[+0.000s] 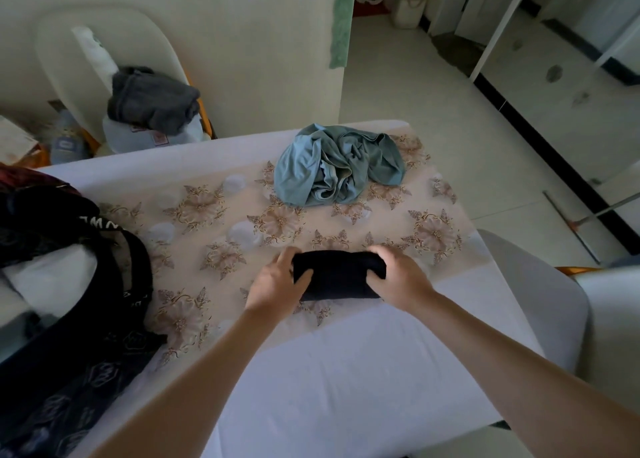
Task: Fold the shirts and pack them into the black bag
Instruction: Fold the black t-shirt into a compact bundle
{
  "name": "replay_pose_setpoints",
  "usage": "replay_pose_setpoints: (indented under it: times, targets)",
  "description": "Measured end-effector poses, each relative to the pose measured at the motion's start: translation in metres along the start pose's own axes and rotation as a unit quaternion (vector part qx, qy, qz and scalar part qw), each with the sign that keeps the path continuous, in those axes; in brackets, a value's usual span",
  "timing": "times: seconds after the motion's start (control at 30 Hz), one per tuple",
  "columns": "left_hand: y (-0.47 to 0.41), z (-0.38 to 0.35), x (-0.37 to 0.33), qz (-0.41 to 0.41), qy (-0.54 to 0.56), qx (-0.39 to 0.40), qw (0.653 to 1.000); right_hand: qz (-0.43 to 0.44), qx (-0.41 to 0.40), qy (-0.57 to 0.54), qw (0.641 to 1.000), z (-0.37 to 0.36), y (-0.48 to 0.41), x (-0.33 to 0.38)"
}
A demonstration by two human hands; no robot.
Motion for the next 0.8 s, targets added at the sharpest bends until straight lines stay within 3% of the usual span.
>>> replay_pose_setpoints:
  times: [0.1, 0.17, 0.3, 0.43, 0.63, 0.73, 0.8]
  targets:
    - [-0.005, -0.017, -0.012, -0.168, -0.109, -0.108, 0.974, 0.070, -0.059, 0.148, 0.985, -0.012, -0.014, 0.002]
    - [-0.010, -0.031, -0.021, -0.221, -0.168, -0.089, 0.956, 0.116, -0.030, 0.204, 0.972, -0.021, -0.022, 0.008]
    - [-0.017, -0.053, -0.010, -0.127, -0.216, 0.065, 0.966, 0.165, 0.062, 0.227, 0.958, -0.040, -0.028, 0.011]
    - [-0.018, -0.055, 0.005, -0.092, -0.178, 0.121, 0.972, 0.134, 0.093, 0.204, 0.965, -0.047, -0.026, -0.011]
    - [-0.033, -0.055, -0.007, 0.060, 0.019, 0.086, 0.994, 0.112, 0.118, 0.213, 0.964, -0.055, -0.029, -0.020]
    - [-0.049, -0.043, -0.019, 0.195, 0.119, 0.043, 0.973, 0.106, 0.111, 0.210, 0.966, -0.055, -0.030, -0.022]
    - [-0.058, -0.036, -0.021, 0.252, 0.171, 0.059, 0.951, 0.108, 0.101, 0.202, 0.968, -0.056, -0.027, -0.022]
Point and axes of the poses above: each hand's wrist, its own y-axis away from the middle knuckle, its own z-axis out of the back of the hand, x = y × z, the point moved 2 cm from there along -y, towards the middle knuckle, and after that the axes turned 3 degrees about -y, right-handed, at the moved point
